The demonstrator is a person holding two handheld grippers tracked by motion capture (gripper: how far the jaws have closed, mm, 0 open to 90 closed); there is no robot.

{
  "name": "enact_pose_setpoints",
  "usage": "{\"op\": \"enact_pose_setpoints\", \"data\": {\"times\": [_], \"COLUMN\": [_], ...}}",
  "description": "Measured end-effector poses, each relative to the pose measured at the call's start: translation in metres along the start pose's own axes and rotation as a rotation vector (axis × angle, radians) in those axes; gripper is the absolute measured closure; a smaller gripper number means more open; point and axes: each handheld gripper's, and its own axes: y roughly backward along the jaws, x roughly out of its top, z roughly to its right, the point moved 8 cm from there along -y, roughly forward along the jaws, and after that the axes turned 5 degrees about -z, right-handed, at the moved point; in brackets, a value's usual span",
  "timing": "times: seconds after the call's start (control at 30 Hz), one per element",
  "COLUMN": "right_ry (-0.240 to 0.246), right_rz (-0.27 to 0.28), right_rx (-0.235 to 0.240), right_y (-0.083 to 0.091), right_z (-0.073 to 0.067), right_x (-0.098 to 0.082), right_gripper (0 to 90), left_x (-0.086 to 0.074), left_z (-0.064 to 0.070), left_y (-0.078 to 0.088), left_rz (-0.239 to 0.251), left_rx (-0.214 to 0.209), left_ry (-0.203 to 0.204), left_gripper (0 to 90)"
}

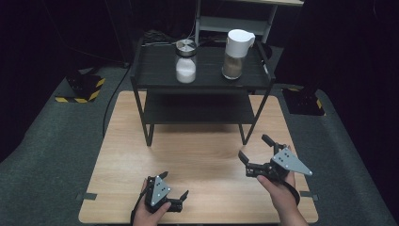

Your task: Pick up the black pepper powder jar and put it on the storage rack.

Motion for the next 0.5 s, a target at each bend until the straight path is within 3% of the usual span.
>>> {"op": "enact_pose_setpoints", "data": {"times": [0.3, 0.5], "right_ry": [-0.002, 0.003], "right_rz": [-0.113, -0.18], "right_rx": [-0.009, -0.021], "right_y": [0.016, 0.021], "right_z": [0.002, 0.001], "right_x": [-0.052, -0.074], "right_gripper": [0.1, 0.2], "left_x": [0.001, 0.001], "left_z": [0.001, 0.001], "left_y": [-0.001, -0.001], "left_rz": [-0.003, -0.005], "left_rx": [-0.002, -0.002], "left_ry": [-0.001, -0.013], "left_gripper": [0.4, 0.4]}}
